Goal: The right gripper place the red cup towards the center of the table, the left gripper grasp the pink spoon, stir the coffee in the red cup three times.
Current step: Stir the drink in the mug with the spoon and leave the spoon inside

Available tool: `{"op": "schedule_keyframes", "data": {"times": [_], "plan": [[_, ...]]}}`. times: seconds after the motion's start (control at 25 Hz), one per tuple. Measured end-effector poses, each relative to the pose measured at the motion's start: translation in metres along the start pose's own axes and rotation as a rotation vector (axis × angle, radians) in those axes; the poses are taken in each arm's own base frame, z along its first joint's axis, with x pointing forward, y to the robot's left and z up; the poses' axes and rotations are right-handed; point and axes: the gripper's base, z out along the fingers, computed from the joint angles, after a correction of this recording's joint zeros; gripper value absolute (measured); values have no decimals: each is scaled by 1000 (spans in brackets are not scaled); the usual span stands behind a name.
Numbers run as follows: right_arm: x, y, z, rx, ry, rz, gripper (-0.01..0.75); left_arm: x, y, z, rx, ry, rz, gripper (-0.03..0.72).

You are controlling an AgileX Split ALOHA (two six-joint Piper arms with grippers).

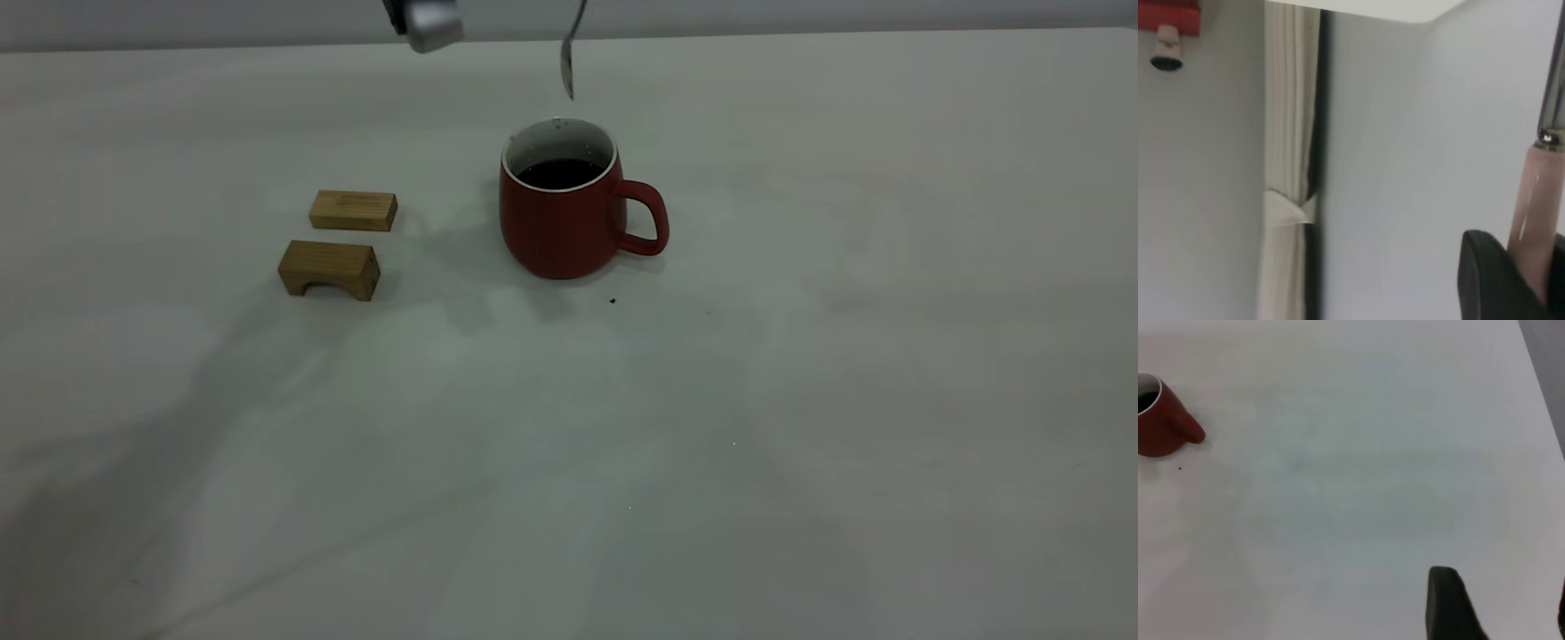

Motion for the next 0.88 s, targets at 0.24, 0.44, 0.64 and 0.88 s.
{"op": "schedule_keyframes", "data": {"times": [0.24, 0.44, 0.64, 0.88], "plan": [[0, 0, 0, 0, 0, 0, 429, -25, -12, 17, 40, -58, -94, 166], [0, 0, 0, 0, 0, 0, 429, -46, -20, 31, 50, -92, -120, 166], [0, 0, 0, 0, 0, 0, 429, -69, -23, 43, 41, -123, -150, 166], [0, 0, 0, 0, 0, 0, 429, -81, -38, 30, 63, -147, -149, 166]]}}
